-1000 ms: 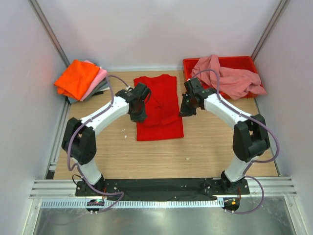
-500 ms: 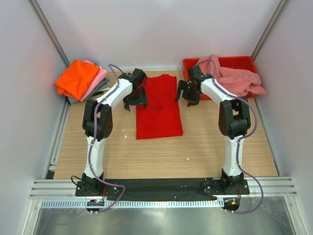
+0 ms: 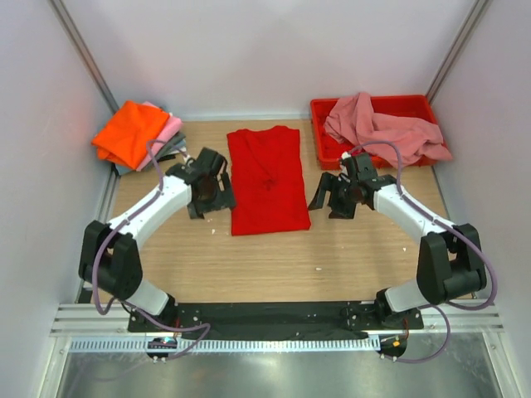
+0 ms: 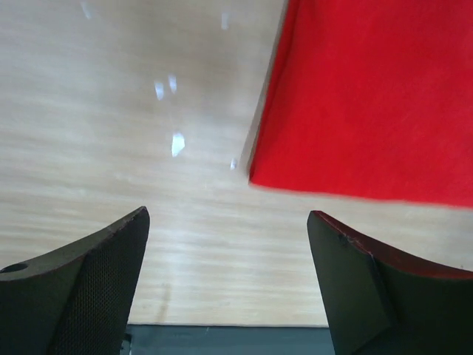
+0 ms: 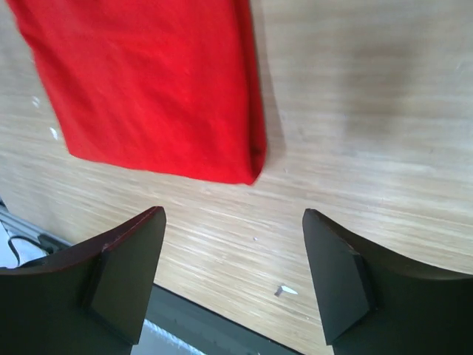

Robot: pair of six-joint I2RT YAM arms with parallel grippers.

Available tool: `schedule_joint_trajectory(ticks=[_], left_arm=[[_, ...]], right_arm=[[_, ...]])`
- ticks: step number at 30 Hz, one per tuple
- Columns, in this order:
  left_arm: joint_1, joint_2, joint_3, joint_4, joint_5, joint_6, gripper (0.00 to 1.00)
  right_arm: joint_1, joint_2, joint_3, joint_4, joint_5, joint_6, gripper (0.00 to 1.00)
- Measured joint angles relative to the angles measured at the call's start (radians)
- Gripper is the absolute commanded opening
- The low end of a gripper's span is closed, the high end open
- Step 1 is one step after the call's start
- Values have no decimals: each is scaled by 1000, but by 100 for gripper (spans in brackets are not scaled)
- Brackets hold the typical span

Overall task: Fold and stack the t-shirts
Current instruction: Fold the tshirt

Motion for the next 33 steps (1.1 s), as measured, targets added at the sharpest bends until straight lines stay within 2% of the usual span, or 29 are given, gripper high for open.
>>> schedule_joint_trajectory(ticks=[3, 7, 12, 16, 19, 21, 24, 29, 33], left_arm=[[-56, -103, -236, 106, 52, -51, 86], [-101, -129, -365, 187, 84, -90, 84], [-118, -130, -398, 288, 92, -112, 84], [-118, -133, -413, 345, 93, -124, 84], [-118, -133, -429, 377, 93, -128, 79], [-118, -133, -440, 391, 92, -130, 77], [-118, -132, -458, 408, 91, -131, 75], [-118, -122, -475, 439, 87, -134, 66], [-118, -103, -491, 475, 87, -134, 64]], right_arm=[[0, 3, -104, 47, -37, 7, 72], [4, 12, -188, 100, -77, 30, 68], [10, 69, -200, 190, -96, 58, 66], [13, 121, -200, 247, -98, 76, 57], [18, 156, -198, 270, -112, 90, 50], [25, 169, -198, 293, -114, 98, 41], [37, 195, -196, 322, -129, 109, 33], [48, 222, -192, 349, -145, 113, 24], [50, 232, -186, 352, -151, 113, 20]])
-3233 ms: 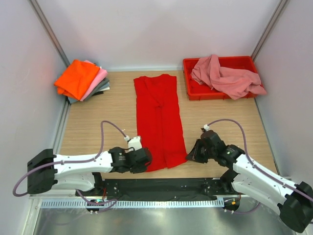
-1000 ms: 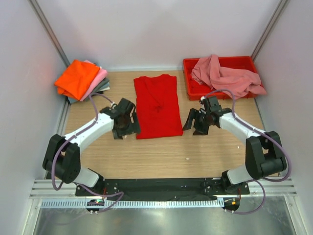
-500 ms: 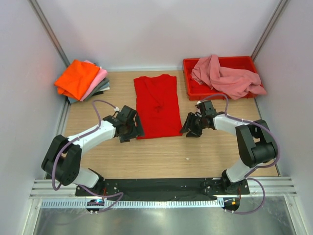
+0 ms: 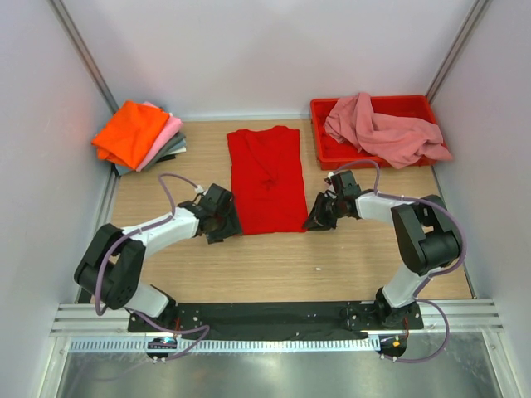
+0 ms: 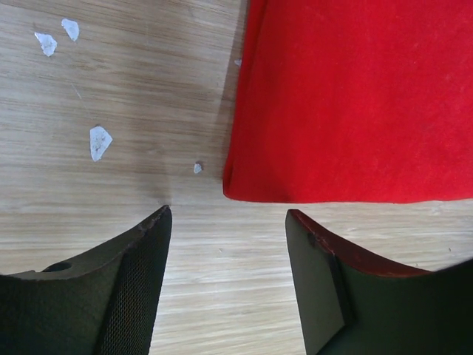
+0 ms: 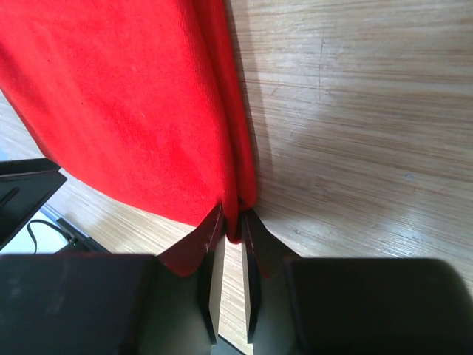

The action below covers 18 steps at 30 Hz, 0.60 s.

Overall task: Fold and stack the t-shirts
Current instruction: Fold the tshirt

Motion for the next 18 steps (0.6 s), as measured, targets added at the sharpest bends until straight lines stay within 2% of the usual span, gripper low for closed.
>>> schedule_joint_trajectory(ticks=[4, 9, 12, 13, 17, 18], left_arm=[[0, 17, -10, 30, -3, 4, 62], [0, 37, -10, 85, -8, 10, 49], [0, 54, -10, 122, -11, 12, 34], [0, 61, -10, 135, -11, 15, 24], [0, 74, -14, 169, -5, 14, 0], [-1, 74, -17, 177, -2, 14, 0]], right_arm=[[0, 4, 6, -7, 2, -2, 17], [1, 6, 7, -10, 5, -5, 15], [1, 10, 12, -14, 3, -7, 13], [1, 11, 13, -15, 3, -8, 12], [1, 18, 18, -19, 0, -10, 1], [1, 18, 18, -19, 0, -10, 2]])
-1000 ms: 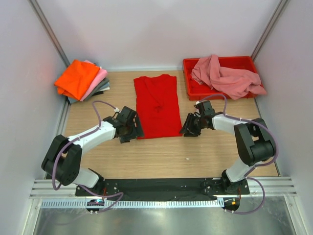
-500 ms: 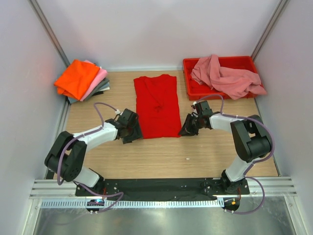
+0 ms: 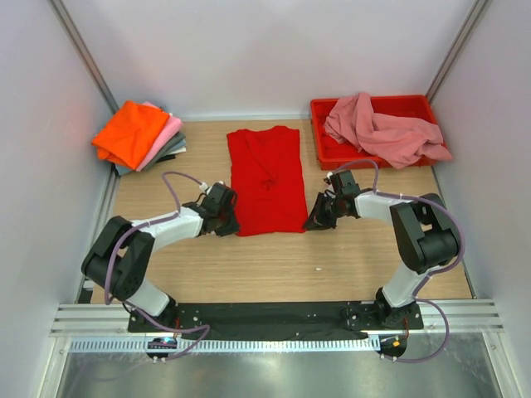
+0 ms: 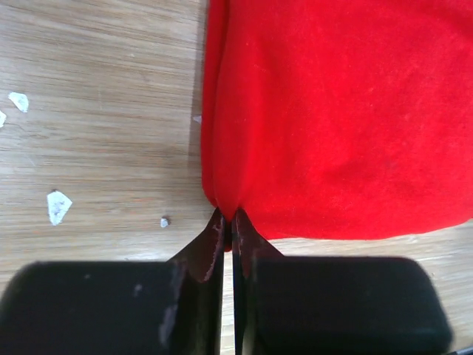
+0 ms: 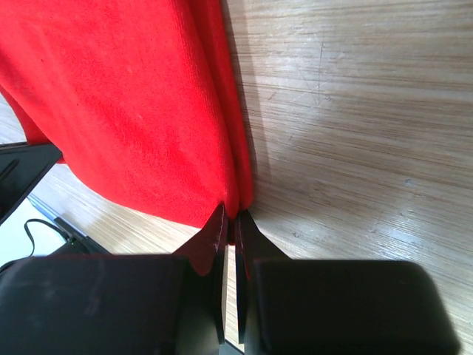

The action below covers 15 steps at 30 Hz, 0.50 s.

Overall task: Fold and stack the t-shirts
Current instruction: Fold the tshirt

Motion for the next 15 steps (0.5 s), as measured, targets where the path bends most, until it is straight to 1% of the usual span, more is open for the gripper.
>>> schedule_joint_trajectory(ticks=[4, 8, 11, 15], left_arm=[[-13, -16, -16, 16, 6, 3, 0], [-56, -87, -37, -17, 7, -4, 0], [-116, -174, -37, -75, 0, -20, 0], [-201, -306, -37, -180, -19, -69, 0]], right_arm=[[0, -3, -3, 2, -1, -1, 2], [2, -53, -54, 10, 5, -2, 2], [6, -158, -132, -25, 21, -1, 1], [37, -380, -229, -112, 31, 13, 2]])
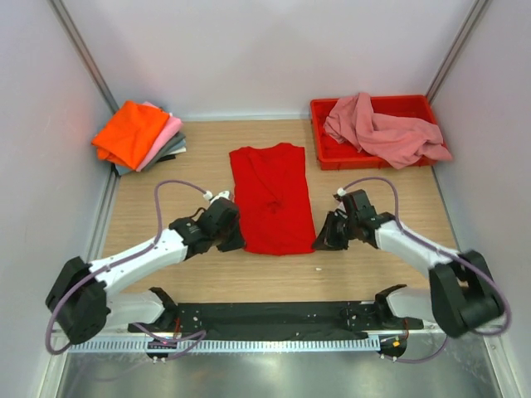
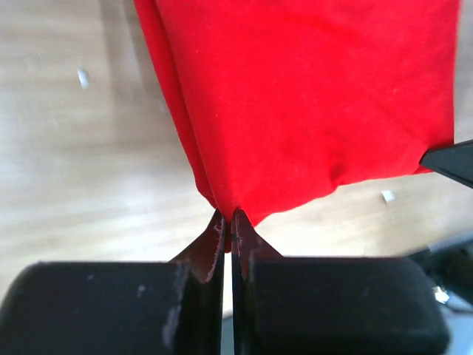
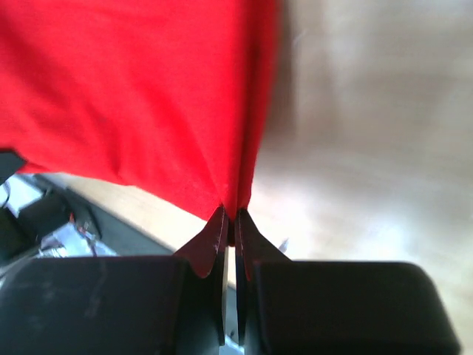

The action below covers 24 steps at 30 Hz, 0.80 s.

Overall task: Fold and stack the t-shirts
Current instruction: Fold the tshirt

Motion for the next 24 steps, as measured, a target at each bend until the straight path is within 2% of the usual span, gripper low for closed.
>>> schedule_joint_trajectory(ticks=[6, 10, 17, 24], left_arm=[[-59, -259, 0, -193, -10, -108, 0], [-61, -353, 39, -314, -33, -135, 1], [-56, -234, 263, -472, -100, -95, 4], [75, -130, 404, -488, -100, 2, 4]], right_arm=[[90, -379, -50, -156, 19, 63, 1], [104, -509, -41, -240, 28, 115, 2], [106, -421, 173, -369, 105, 109, 2], [106, -241, 338, -377, 172, 60, 2]])
